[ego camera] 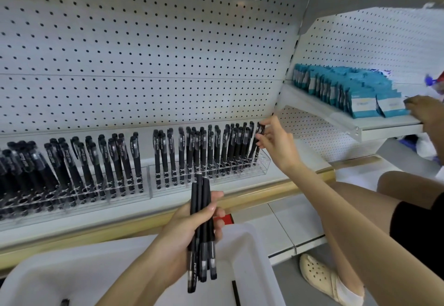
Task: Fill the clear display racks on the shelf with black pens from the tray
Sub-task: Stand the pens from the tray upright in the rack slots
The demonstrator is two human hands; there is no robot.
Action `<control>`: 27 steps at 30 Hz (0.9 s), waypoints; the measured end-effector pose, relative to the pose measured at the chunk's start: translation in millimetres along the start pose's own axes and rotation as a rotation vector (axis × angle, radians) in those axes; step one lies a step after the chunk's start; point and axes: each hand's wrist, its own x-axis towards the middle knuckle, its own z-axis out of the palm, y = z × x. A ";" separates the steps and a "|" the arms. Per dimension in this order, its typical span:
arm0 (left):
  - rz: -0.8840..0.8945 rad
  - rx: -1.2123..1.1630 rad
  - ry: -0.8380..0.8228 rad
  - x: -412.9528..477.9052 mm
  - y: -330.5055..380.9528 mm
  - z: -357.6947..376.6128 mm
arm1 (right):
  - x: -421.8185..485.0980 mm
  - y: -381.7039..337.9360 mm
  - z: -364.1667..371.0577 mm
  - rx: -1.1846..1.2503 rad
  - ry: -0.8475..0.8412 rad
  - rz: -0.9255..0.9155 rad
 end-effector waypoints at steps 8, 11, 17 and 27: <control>0.040 0.036 0.027 -1.2 -1.8 4.6 | 2.3 12.0 1.9 -0.122 0.052 -0.089; 0.041 0.021 0.024 0.7 -1.6 6.1 | 3.9 12.7 2.8 -0.110 0.011 -0.102; 0.064 -0.040 0.014 -2.0 2.5 7.5 | 4.4 14.2 5.9 -0.091 -0.042 -0.105; 0.118 -0.128 0.076 -4.0 -0.5 11.5 | -57.1 -38.3 -7.8 0.373 0.011 0.166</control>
